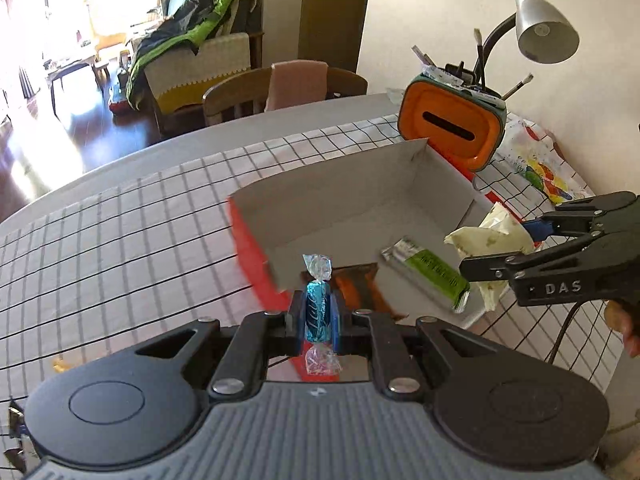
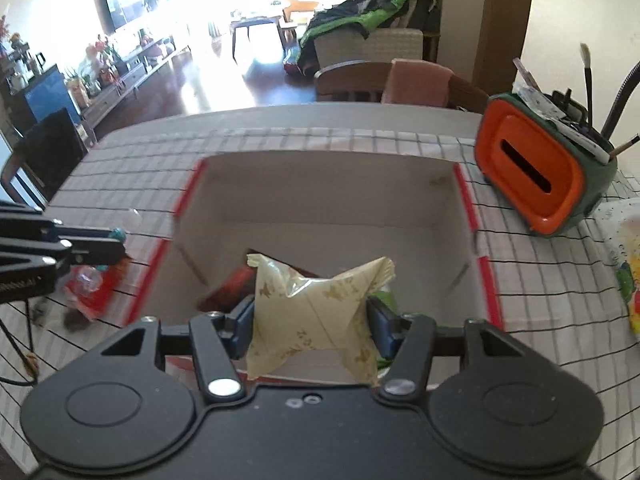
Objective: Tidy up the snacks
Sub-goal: 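Carry both snacks into the red box and open both tools to release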
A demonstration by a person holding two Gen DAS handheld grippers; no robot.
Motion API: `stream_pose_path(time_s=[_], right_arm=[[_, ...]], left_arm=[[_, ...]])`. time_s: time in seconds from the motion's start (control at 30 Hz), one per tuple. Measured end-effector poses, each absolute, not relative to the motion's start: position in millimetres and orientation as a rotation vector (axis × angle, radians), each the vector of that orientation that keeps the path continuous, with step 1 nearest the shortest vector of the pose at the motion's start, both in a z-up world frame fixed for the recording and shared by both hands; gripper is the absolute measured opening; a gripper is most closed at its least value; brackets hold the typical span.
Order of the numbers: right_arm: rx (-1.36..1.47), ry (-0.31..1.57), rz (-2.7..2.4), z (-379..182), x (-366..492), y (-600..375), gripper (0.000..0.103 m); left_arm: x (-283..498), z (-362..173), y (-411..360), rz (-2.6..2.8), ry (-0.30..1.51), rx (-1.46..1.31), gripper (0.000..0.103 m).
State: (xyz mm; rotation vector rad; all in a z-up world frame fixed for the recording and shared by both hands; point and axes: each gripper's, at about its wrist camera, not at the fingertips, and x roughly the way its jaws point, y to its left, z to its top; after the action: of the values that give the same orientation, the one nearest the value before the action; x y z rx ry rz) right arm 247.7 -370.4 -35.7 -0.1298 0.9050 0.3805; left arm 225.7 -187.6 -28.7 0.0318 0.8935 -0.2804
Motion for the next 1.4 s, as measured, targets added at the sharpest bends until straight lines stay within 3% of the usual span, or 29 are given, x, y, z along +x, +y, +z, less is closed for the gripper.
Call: stream_pose_path(time_s=[0.47,1.1,1.4], right_arm=[[-0.261,0.992,0.428,-71,297,-387,0.057],[-0.337,1.113,0.514,-95,311,-369,0.057],[-0.302,1.105,0.499,-94,311,-377,0.062]], left_arm=[[289,-60,-251,-0.219,1.041,0.06,0.012],[322,-90,-268,-0.19,1.236,0.11,0.012],[325,-92,-268,-0.183,1.258,0.091,0.012]])
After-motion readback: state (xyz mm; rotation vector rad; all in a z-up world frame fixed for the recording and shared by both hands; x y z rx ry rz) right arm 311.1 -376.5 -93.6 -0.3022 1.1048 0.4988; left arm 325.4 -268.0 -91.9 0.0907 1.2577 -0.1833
